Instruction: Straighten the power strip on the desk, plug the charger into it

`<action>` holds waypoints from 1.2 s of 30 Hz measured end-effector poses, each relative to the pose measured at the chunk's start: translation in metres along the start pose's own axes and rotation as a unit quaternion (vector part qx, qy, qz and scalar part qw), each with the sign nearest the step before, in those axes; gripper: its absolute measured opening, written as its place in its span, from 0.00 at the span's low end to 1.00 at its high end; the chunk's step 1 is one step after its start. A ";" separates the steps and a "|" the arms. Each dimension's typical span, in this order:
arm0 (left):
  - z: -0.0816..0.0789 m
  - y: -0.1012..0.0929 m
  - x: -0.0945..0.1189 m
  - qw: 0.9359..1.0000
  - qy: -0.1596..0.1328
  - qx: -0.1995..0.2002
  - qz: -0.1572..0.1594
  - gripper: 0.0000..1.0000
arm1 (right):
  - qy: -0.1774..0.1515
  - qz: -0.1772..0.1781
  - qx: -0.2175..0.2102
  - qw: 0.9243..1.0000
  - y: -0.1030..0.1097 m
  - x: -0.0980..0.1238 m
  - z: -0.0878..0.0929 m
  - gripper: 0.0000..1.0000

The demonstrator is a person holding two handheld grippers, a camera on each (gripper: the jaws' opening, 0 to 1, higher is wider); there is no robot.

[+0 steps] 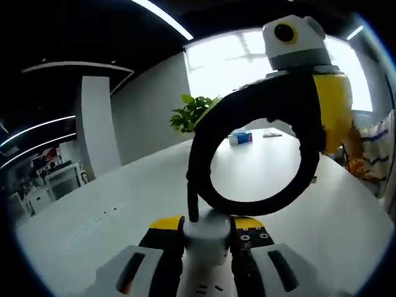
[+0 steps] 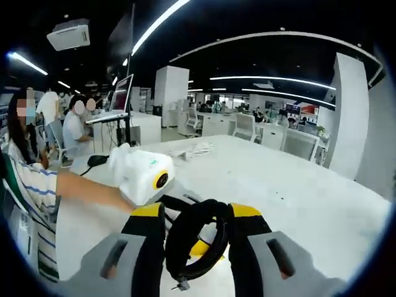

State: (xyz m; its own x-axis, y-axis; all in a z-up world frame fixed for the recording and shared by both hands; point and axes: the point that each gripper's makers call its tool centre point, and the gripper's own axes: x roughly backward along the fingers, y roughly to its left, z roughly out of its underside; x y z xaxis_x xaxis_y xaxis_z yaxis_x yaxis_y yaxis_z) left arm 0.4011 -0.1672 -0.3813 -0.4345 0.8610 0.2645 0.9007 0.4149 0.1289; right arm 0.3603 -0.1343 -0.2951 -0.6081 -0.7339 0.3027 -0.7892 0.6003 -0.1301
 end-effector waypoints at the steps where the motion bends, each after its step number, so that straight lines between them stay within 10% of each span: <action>1: 0.000 0.001 0.000 1.000 -0.001 0.002 0.001 0.28 | -0.005 -0.002 0.002 1.000 -0.001 0.003 0.000 0.36; 13: -0.001 0.001 -0.002 1.000 -0.014 0.022 0.017 0.28 | -0.118 -0.039 -0.001 0.992 -0.028 0.053 -0.008 0.26; 22: 0.000 0.001 -0.002 1.000 -0.011 0.022 0.019 0.28 | -0.081 -0.120 0.010 0.989 -0.035 0.013 0.025 0.25; 36: 0.001 0.000 0.000 0.999 -0.005 0.019 0.026 0.28 | -0.082 -0.202 0.037 0.975 -0.022 -0.028 0.020 0.17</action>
State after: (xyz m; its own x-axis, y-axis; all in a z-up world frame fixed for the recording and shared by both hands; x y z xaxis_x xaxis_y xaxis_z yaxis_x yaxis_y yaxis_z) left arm 0.4006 -0.1667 -0.3820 -0.3870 0.8846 0.2602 0.9216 0.3803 0.0779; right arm 0.3928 -0.1334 -0.3199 -0.2481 -0.9500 0.1897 -0.9674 0.2325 -0.1008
